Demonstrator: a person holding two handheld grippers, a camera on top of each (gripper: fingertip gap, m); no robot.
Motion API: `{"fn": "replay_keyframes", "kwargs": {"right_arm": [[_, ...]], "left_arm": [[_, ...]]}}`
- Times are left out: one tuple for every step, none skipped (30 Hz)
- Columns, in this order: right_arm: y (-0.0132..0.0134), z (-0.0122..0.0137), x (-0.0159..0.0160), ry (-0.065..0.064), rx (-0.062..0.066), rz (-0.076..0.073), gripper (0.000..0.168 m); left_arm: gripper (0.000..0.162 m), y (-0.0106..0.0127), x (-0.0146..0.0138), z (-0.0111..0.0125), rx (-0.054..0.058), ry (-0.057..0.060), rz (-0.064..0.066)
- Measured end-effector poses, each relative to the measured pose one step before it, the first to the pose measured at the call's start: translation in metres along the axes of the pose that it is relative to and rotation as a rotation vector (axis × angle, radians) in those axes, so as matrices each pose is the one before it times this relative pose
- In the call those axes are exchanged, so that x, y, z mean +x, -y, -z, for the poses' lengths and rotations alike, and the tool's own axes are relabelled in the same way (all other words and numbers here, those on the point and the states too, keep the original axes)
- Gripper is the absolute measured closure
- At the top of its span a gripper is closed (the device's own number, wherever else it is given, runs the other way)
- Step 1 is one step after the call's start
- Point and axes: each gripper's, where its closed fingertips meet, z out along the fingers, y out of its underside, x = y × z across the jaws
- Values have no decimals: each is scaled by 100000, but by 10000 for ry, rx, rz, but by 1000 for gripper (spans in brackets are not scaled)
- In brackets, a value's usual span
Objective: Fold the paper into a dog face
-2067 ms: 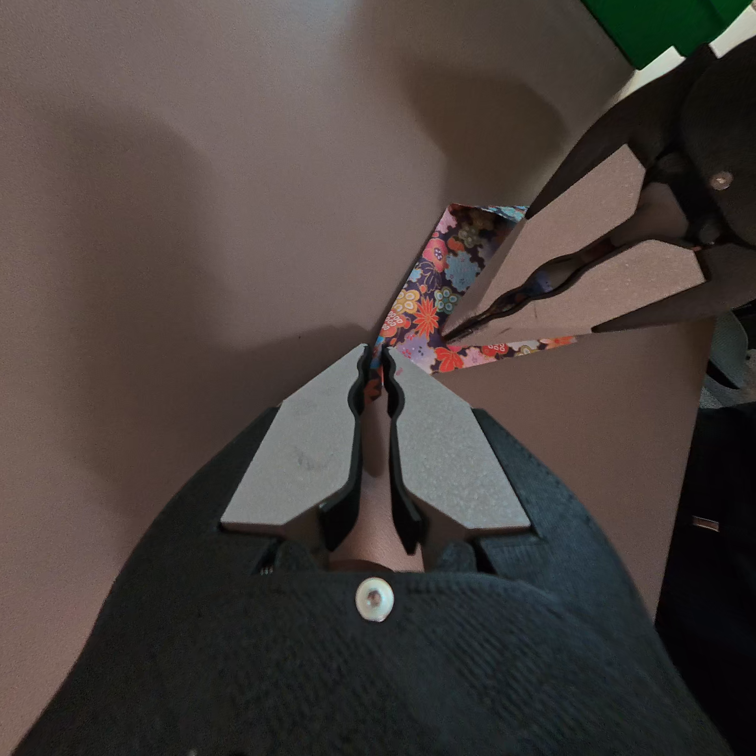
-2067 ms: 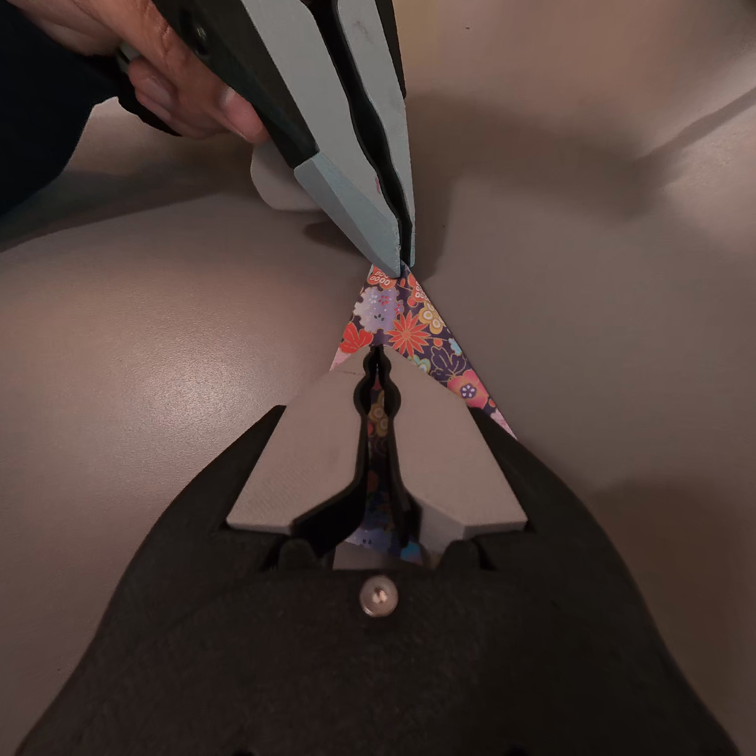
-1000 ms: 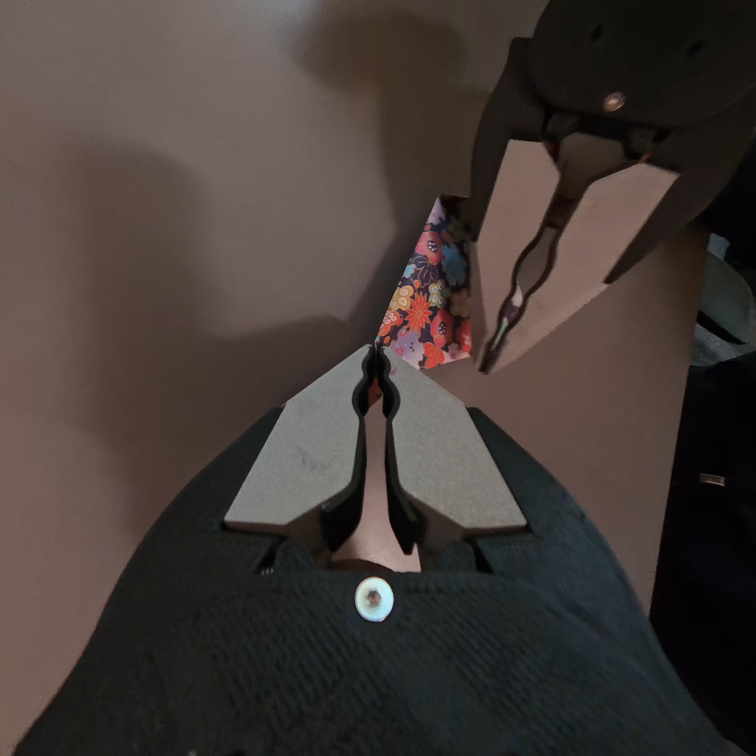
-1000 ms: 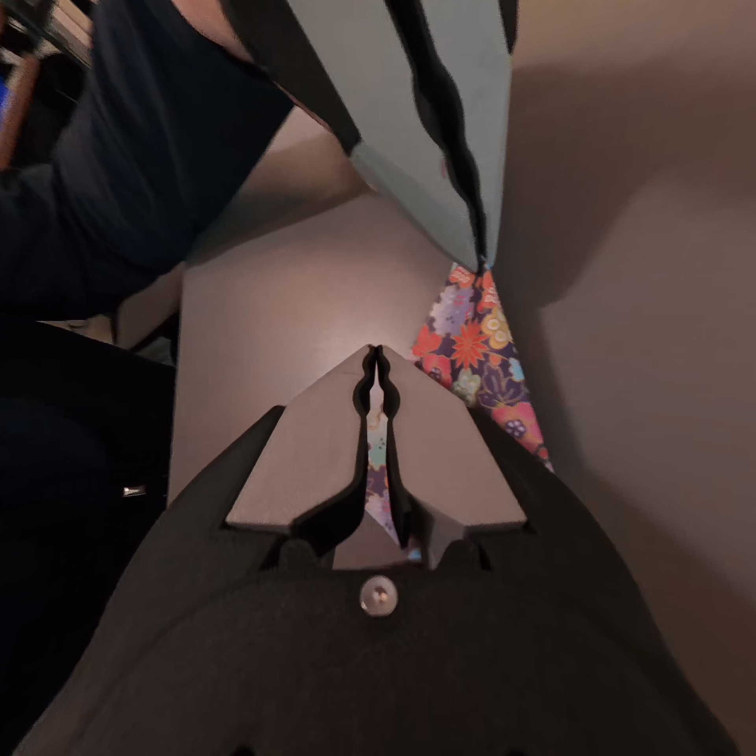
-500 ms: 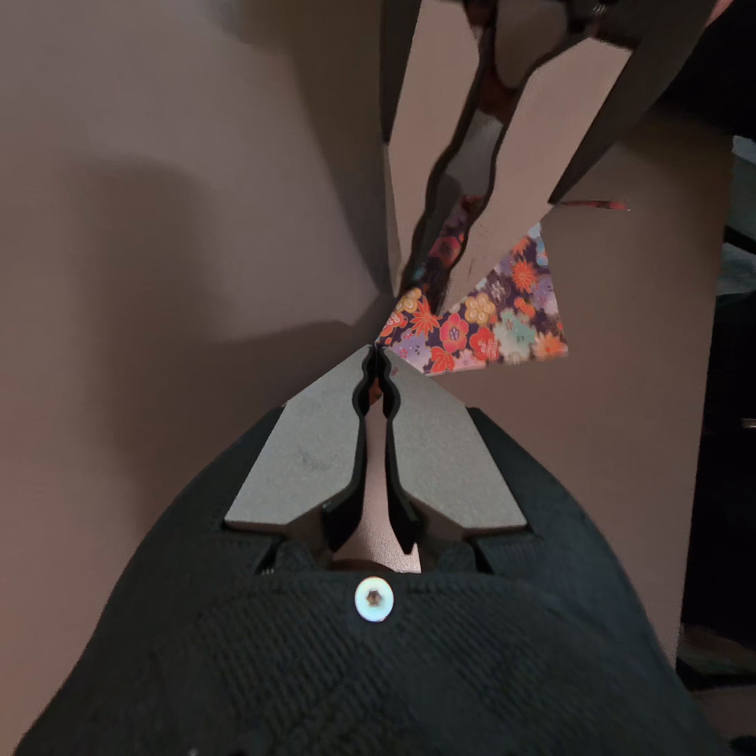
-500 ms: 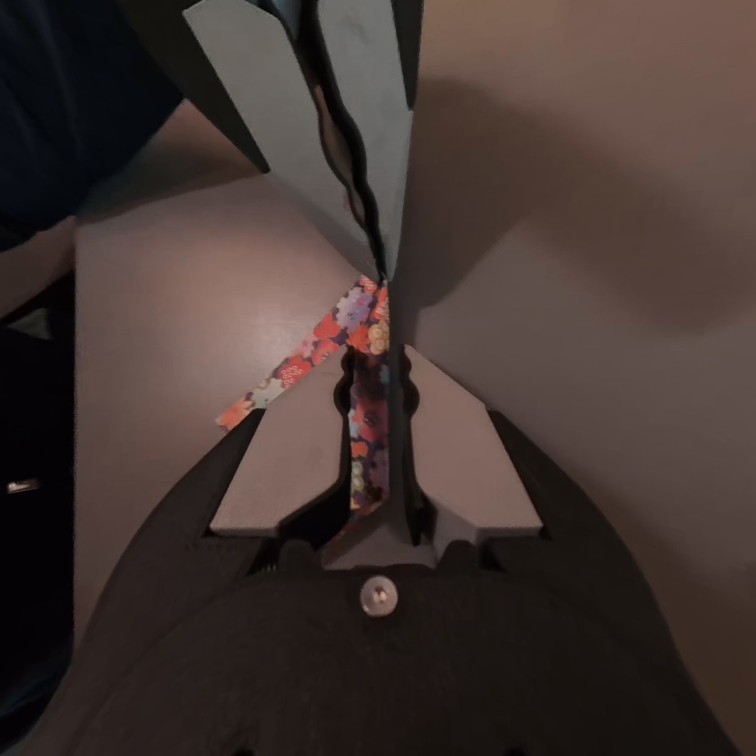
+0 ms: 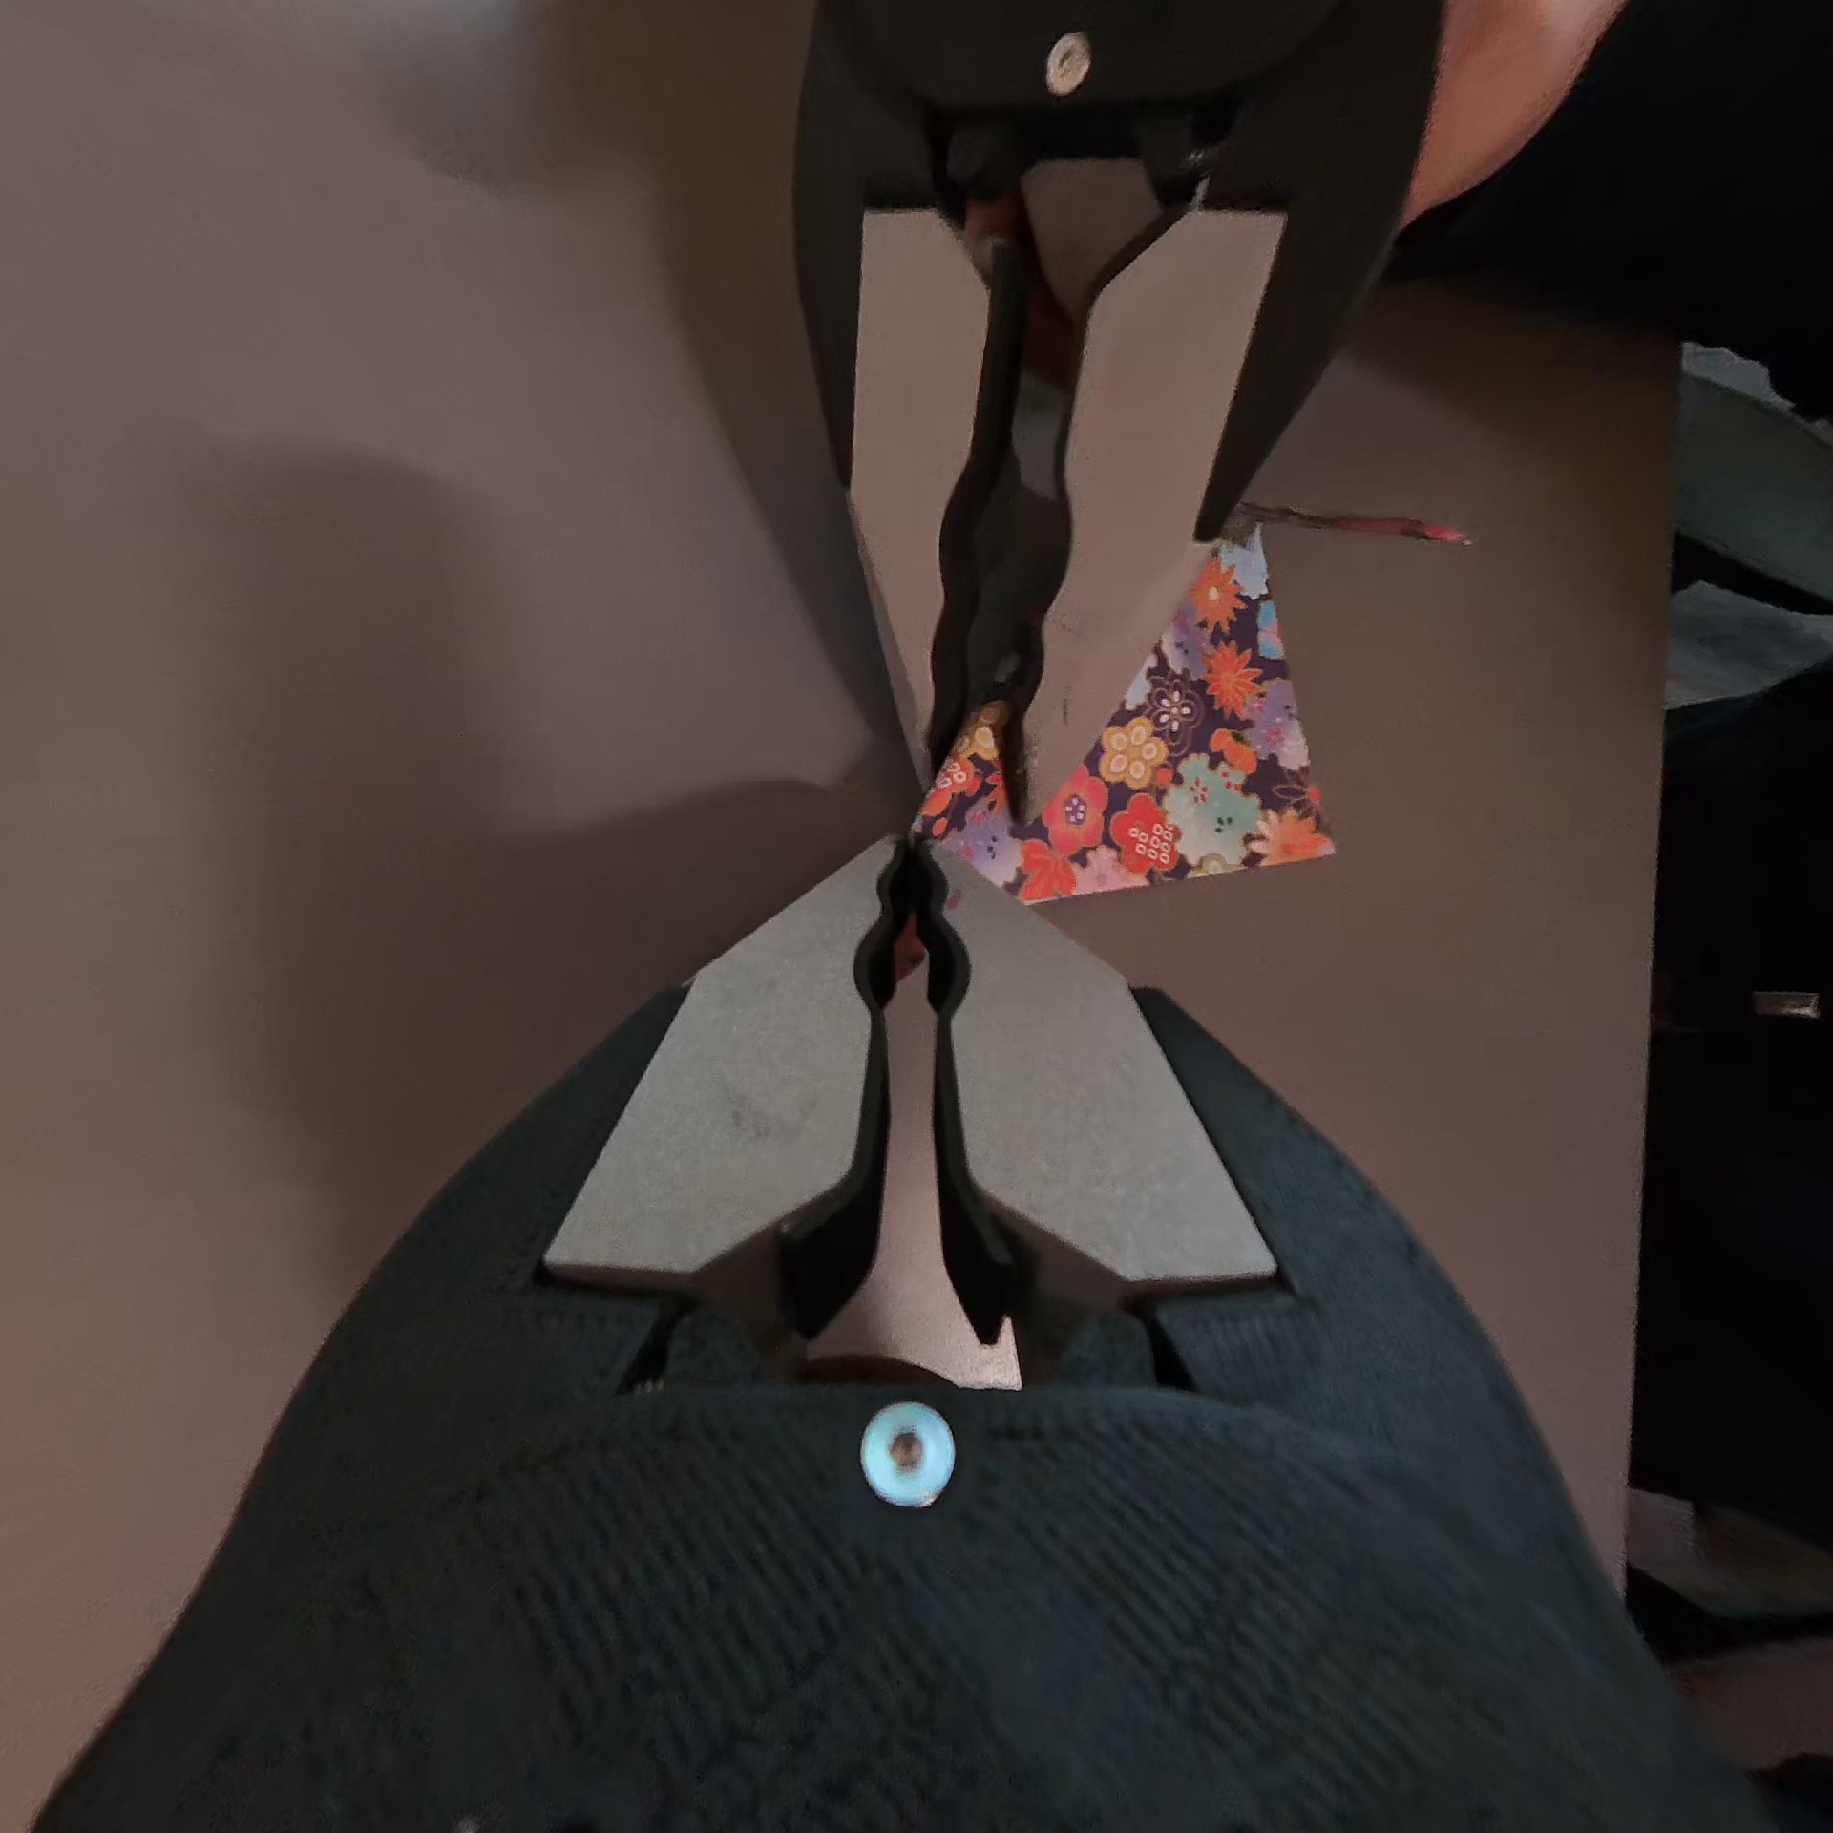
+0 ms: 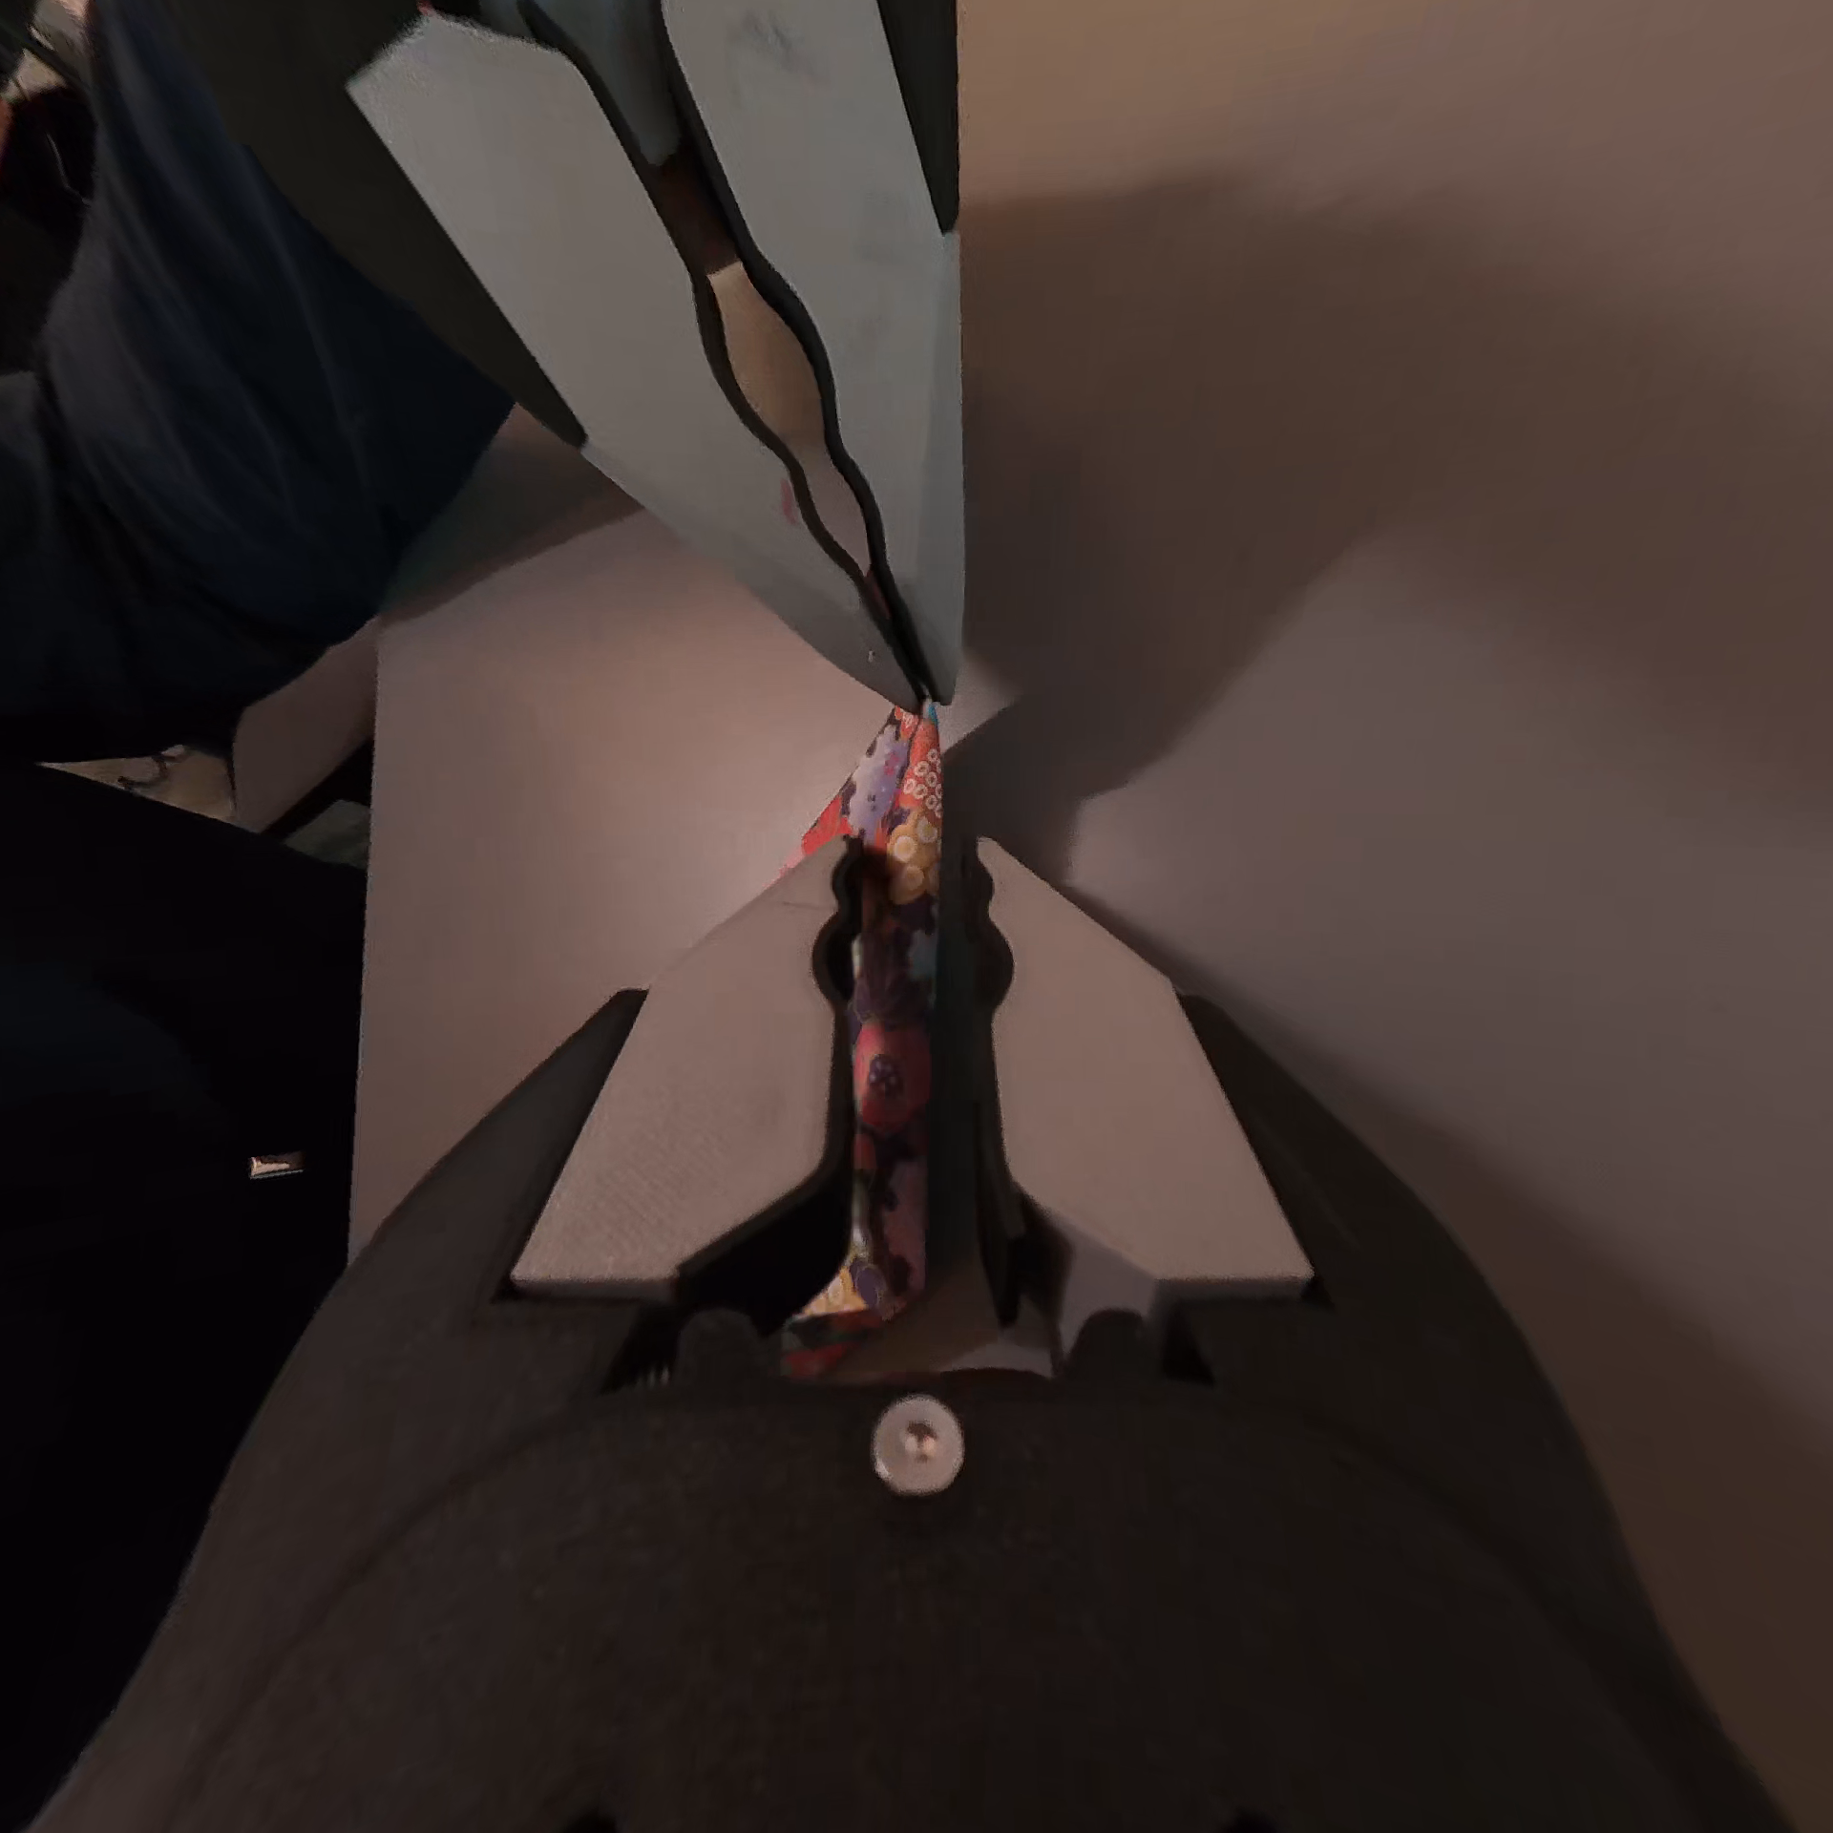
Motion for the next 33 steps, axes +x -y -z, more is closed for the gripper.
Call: {"fn": "replay_keyframes", "kwargs": {"right_arm": [[-208,-278,-192,129,-111,38,157],[-137,-227,-149,111,-72,2,160],[-84,-132,7,10,-39,-7,161],[10,-44,58,-37,25,17,163],[92,26,65,-43,89,23,164],[133,92,52,-29,115,17,165],[145,129,13,-8,120,13,166],[171,163,18,-7,146,9,168],[188,178,17,-2,167,-3,168],[173,183,13,10,147,-15,168],[153,149,1,12,128,-9,168],[146,122,8,7,125,-5,168],[114,82,32,-2,94,-25,168],[63,44,53,-8,60,-43,168],[27,11,65,-12,49,-44,168],[24,1,76,-27,47,-36,168],[-2,13,65,-30,44,-29,168],[-47,28,91,-49,21,-31,168],[-92,43,157,-88,-6,-22,168],[-93,49,111,-65,-1,-13,168],[-46,47,86,-44,27,-23,168],[2,50,144,-79,40,-32,167],[-1,49,175,-114,24,-17,167],[-29,28,163,-123,-5,28,166],[-48,9,170,-154,-27,80,165],[-26,26,175,-189,-22,123,164],[3,77,138,-195,-13,160,162],[79,153,133,-215,14,193,160],[189,253,126,-218,76,241,159],[334,340,-37,-132,152,297,158],[409,381,-272,4,183,336,156],[412,366,-471,121,175,363,154],[358,283,-759,272,148,399,154]], "left_arm": [[162,-91,116,-58,-63,21,-175],[162,-174,71,-78,-108,43,-158],[162,-128,-9,-62,-69,56,-75],[162,-20,-71,1,8,29,78],[162,46,-133,87,65,-13,240],[158,82,-324,162,111,27,364],[148,61,-398,218,139,20,454],[140,0,-246,215,149,-117,493],[134,-40,31,197,158,-287,438],[131,30,104,159,186,-300,347],[129,125,36,97,227,-182,291],[130,122,-3,21,178,-98,180],[130,117,4,-55,107,-38,67],[135,154,27,-109,91,-3,-4],[140,194,56,-176,84,-2,1],[145,91,93,-211,16,-22,33],[149,-6,42,-232,-26,16,15],[154,-36,-25,-223,-27,64,3],[156,-10,-50,-179,-5,71,20],[157,13,4,-125,6,13,59],[160,69,50,-103,38,-43,91],[162,89,-53,-81,39,1,117],[162,6,-117,-78,-8,27,108],[162,-58,-59,-75,-35,-7,66],[162,-84,-81,-40,-41,19,17],[162,-125,-125,-14,-64,60,7],[162,-125,-145,25,-62,77,19],[162,-111,-100,65,-47,41,9],[162,-78,-58,82,-31,22,-16],[162,-46,-40,114,-3,8,-22],[162,-32,3,97,-1,-40,-3],[162,-11,12,101,5,-49,3],[162,-24,-48,65,-8,-11,5]]}}
